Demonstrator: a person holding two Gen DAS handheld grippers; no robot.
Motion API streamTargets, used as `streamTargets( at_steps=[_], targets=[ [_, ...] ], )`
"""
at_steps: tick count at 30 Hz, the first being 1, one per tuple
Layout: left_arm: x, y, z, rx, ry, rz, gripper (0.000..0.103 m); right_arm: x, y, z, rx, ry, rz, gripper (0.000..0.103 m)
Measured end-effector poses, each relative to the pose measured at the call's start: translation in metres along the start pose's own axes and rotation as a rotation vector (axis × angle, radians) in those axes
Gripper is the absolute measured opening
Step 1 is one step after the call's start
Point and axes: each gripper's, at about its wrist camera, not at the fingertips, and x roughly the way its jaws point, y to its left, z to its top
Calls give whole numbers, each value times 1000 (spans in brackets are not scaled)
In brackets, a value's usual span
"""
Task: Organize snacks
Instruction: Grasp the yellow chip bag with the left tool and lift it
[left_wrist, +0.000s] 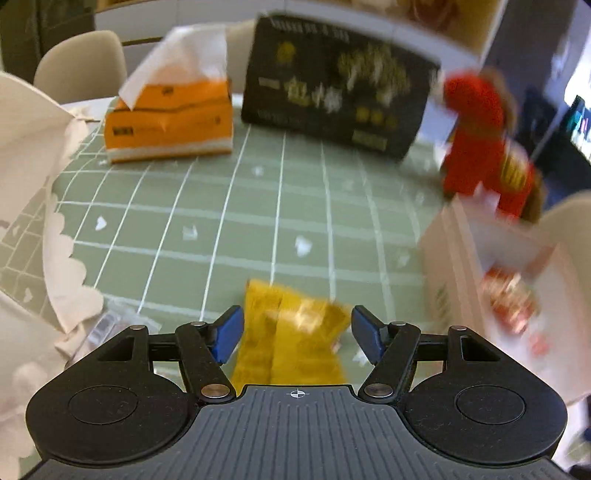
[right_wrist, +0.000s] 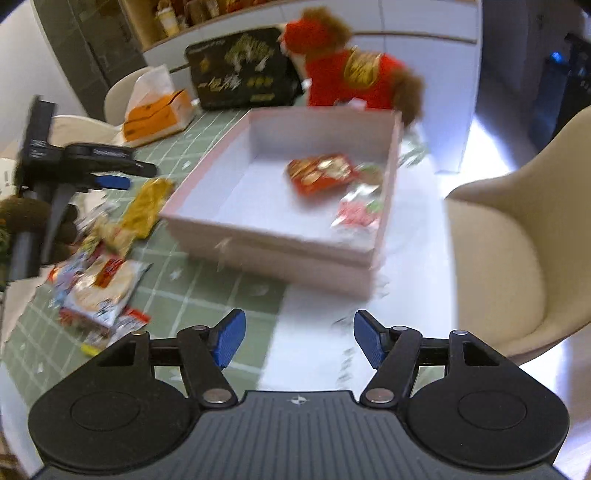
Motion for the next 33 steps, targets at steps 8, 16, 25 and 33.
streamTargets(
  at_steps=[8, 16, 25, 33],
  targets=[
    [-4, 7, -32, 35, 55, -20, 74, 9, 42, -1, -94, 22, 56, 66],
    [-50, 14, -81, -92, 102, -201, 70, 12, 86, -15, -208, 46, 91, 71],
    [-88, 0, -128, -184, 152, -341, 68, 17, 138, -43, -278, 64, 77, 71],
    [-124, 6, -140, -224, 93, -433, 65, 16, 147, -55, -247, 63, 38, 71]
  ],
)
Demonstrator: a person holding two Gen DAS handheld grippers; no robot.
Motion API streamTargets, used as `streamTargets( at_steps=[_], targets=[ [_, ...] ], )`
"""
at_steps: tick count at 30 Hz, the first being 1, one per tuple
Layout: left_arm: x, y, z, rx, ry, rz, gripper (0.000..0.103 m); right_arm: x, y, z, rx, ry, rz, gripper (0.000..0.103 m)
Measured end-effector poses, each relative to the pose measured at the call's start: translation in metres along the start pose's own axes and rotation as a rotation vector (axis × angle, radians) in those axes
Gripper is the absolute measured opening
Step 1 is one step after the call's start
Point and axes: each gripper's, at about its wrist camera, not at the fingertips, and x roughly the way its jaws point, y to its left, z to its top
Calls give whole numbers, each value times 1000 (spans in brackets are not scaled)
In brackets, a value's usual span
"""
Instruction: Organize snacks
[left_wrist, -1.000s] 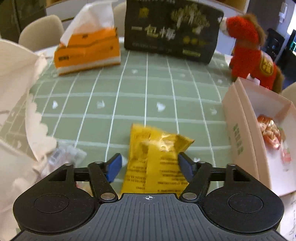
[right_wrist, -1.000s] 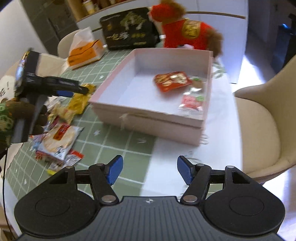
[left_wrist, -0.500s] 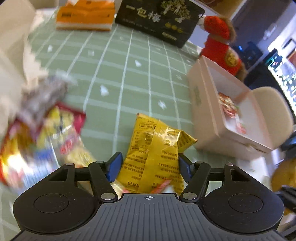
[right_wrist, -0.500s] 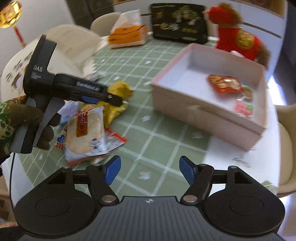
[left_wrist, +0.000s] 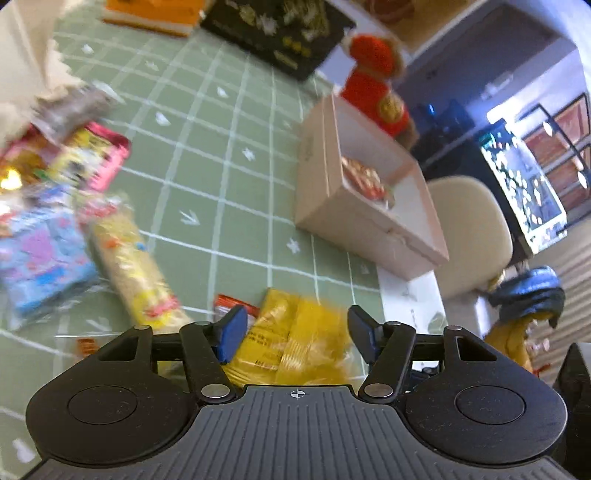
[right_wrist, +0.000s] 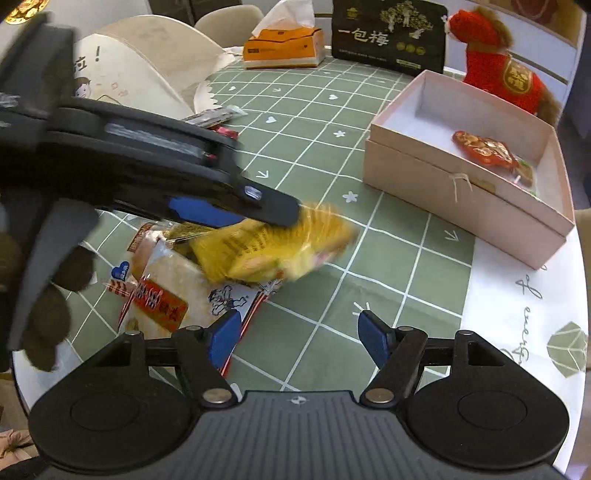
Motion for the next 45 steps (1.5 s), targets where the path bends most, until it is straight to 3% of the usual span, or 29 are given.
streamTargets(
  at_steps=[7, 11, 13, 16, 19, 22, 30, 34, 40, 45],
  targets=[
    [-39, 22, -3, -46, -86, 94, 65, -2, 2, 14, 69, -96, 13, 77],
    [-46, 24, -17, -1, -65, 156, 65, 7, 3, 30, 98, -163, 5, 81],
    [-42, 20, -24, 31, -34, 167, 65, 19, 3, 38, 78, -179, -40, 83],
    [-36, 12, -37, 77, 12, 150, 64, 40, 2, 44, 8, -105, -101, 83],
    [-28, 1, -47, 121, 39, 137, 64, 34, -14, 40, 22, -90, -95, 83],
    [-14, -8, -50, 131, 53, 136, 63, 26, -37, 29, 30, -81, -157, 83],
    [27, -28, -39, 216, 43, 265, 63, -2, -97, -9, 130, -70, -221, 83],
    [42, -43, -35, 274, 46, 285, 63, -15, -98, -21, 90, -96, -249, 83],
    [50, -62, -46, 320, 83, 246, 63, -15, -82, -26, 8, -81, -125, 83],
    [47, -63, -52, 307, 79, 252, 62, -6, -89, -33, -22, -44, -214, 83]
  ],
)
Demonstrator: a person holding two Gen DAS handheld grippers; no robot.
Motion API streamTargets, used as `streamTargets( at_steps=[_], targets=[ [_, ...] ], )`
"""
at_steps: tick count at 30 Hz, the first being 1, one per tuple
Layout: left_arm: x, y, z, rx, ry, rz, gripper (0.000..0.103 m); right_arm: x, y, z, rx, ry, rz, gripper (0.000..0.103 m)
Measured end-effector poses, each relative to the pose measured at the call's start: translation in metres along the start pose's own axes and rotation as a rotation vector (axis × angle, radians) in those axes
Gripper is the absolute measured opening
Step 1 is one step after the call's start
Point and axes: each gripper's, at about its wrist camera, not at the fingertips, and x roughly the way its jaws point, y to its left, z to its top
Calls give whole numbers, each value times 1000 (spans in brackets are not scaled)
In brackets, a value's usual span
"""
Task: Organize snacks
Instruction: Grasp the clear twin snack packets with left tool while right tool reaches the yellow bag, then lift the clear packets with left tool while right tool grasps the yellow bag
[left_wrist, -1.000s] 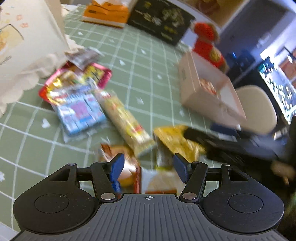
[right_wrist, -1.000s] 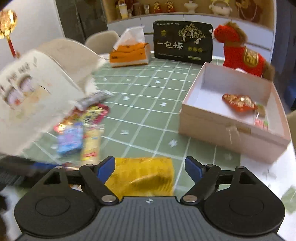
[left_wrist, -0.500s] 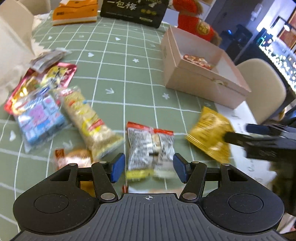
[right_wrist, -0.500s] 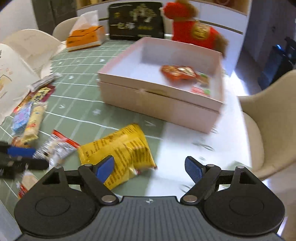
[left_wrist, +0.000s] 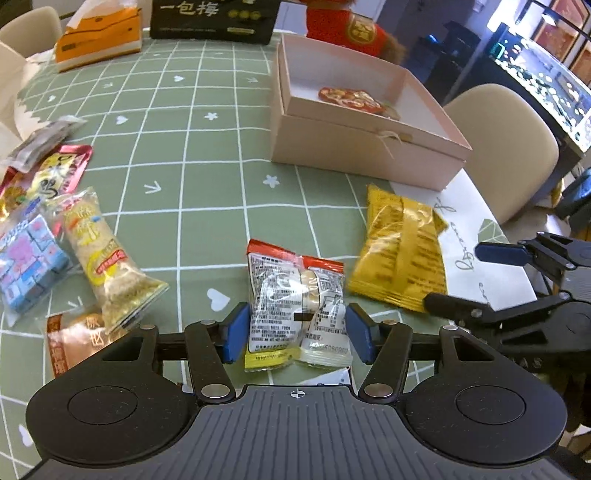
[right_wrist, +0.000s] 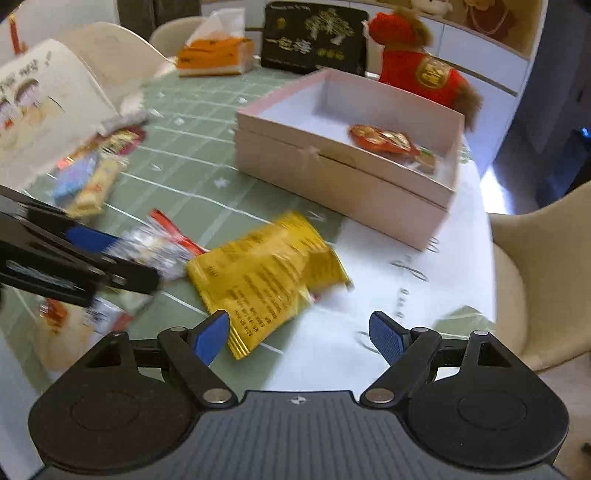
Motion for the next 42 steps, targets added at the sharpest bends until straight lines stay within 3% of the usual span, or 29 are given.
streamTargets(
  at_steps=[4, 6, 14, 19, 23, 30, 35, 39, 42],
  targets=[
    [0, -2, -1, -1, -10, 11, 62, 3, -24, -7, 34, 23, -110, 83],
    [1, -4, -1, 7, -12, 18, 63, -2, -34, -9, 66, 6, -118, 83],
    [2, -9, -4, 22, -25, 33, 65, -13, -18, 16, 126, -74, 25, 83],
    [1, -7, -7, 16, -44, 28, 65, 21, 9, 34, 65, -6, 56, 83],
    [0, -7, -8, 11, -48, 26, 65, 35, 11, 43, 90, 18, 79, 83],
    [0, -9, -11, 7, -62, 33, 65, 16, 0, 29, 128, 29, 77, 62],
    [-1, -5, -13, -10, -75, 17, 65, 1, -6, 15, 111, 24, 52, 62],
    [-2, -4, -14, -14, -88, 14, 65, -5, -6, 13, 123, -7, 70, 79],
    [-2, -5, -14, -20, -92, 17, 65, 8, -2, 21, 131, 3, 43, 80]
  ],
)
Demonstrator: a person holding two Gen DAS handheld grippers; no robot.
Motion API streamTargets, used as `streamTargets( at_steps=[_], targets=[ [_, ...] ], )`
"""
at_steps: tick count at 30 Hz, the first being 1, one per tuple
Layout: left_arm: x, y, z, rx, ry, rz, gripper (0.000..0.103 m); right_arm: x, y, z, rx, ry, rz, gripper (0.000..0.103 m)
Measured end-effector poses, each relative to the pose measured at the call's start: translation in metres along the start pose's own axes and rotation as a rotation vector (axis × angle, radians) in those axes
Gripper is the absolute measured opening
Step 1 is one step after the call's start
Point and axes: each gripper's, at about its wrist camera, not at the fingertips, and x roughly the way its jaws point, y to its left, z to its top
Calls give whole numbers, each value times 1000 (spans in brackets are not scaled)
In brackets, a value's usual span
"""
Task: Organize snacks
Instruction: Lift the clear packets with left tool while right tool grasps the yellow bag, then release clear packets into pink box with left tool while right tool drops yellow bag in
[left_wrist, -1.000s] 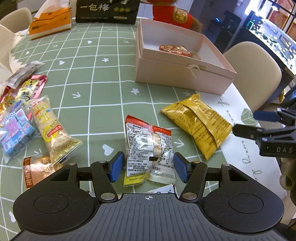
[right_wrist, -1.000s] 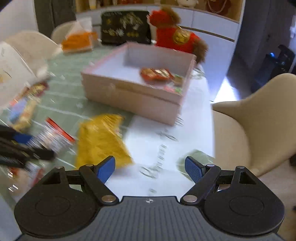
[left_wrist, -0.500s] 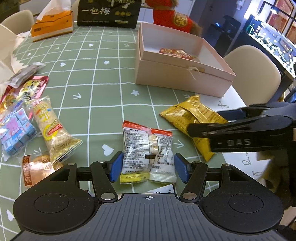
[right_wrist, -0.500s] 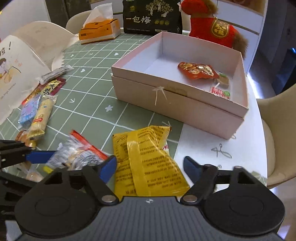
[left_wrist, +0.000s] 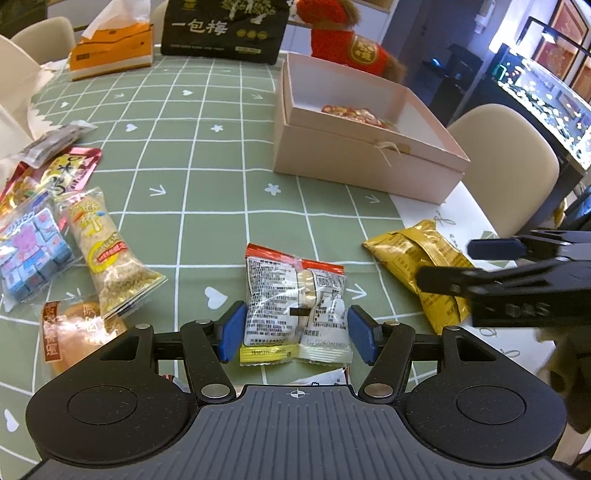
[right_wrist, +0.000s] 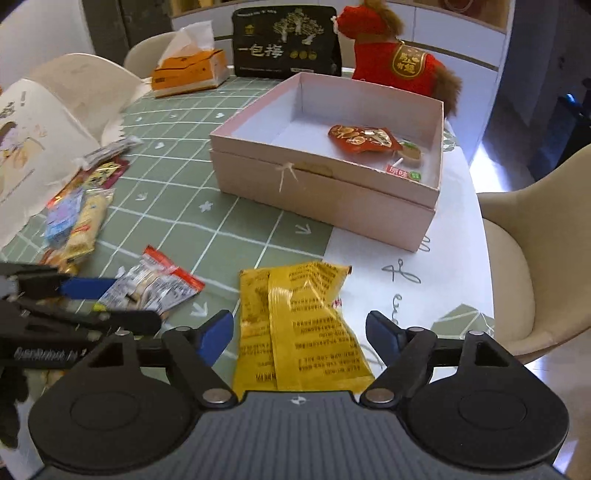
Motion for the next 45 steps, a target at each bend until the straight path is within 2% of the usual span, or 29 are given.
streamTargets(
  at_steps=[3, 4, 6, 8, 10, 12, 13, 14, 15, 19, 22, 24, 25, 26, 28, 30, 32, 34, 37, 40, 42, 43, 45],
  targets=[
    [-1, 1, 0, -8, 3, 0, 65, 22, 5, 5, -6, 72, -10, 82],
    [0, 0, 1, -6, 6, 2, 65, 22, 7, 4, -8, 66, -14, 80],
    [0, -1, 3, 7, 14, 9, 65, 15, 7, 2, -8, 63, 24, 71],
    [2, -4, 4, 32, 14, 20, 65, 4, 2, -1, 8, 51, 60, 68],
    [1, -8, 5, 57, 18, 28, 62, -8, -2, -4, 9, 32, 57, 66],
    [-6, -13, 8, 65, -5, -4, 61, -24, -10, -6, 19, 7, 63, 63],
    [-11, -17, 11, 71, -27, -28, 61, -32, -16, -6, 30, -8, 72, 59],
    [-16, -21, 16, 78, -48, -44, 61, -40, -22, -7, 41, -22, 79, 42],
    [-22, -26, 26, 86, -77, -60, 60, -47, -28, -6, 55, -30, 85, 39],
    [-34, -42, 79, 114, -172, -107, 61, -63, -48, -1, 109, -81, 79, 39],
    [-28, -54, 126, 121, -216, -130, 61, -62, -55, -5, 132, -86, 39, 41],
    [-12, -59, 159, 97, -232, -162, 63, -61, -57, -10, 148, -71, 36, 55],
    [2, -62, 172, 85, -207, -164, 63, -60, -57, -13, 155, -62, 34, 59],
    [21, -62, 187, 73, -144, -162, 62, -59, -56, -17, 163, -49, 34, 65],
    [44, -58, 200, 39, -90, -149, 60, -56, -52, -22, 169, -17, 55, 67],
    [43, -51, 198, 2, -132, -135, 57, -54, -46, -28, 164, 1, 61, 71],
    [37, -45, 190, -18, -140, -156, 57, -51, -43, -35, 160, 13, 67, 77],
    [28, -41, 176, 6, -119, -156, 57, -41, -39, -37, 161, 49, 83, 77],
    [14, -33, 151, 68, -87, -117, 57, -28, -31, -35, 158, 90, 108, 77],
    [3, -21, 118, 52, -39, -117, 57, -12, -20, -30, 125, 122, 82, 80],
    [-2, -15, 97, 29, -9, -119, 57, -9, -8, -25, 41, 116, 18, 69],
    [-7, -12, 84, 17, 4, -126, 57, -8, -7, -22, 12, 119, 12, 67],
    [-19, -5, 61, -5, 13, -149, 57, -15, -10, -14, 22, 107, 47, 56]
  ],
)
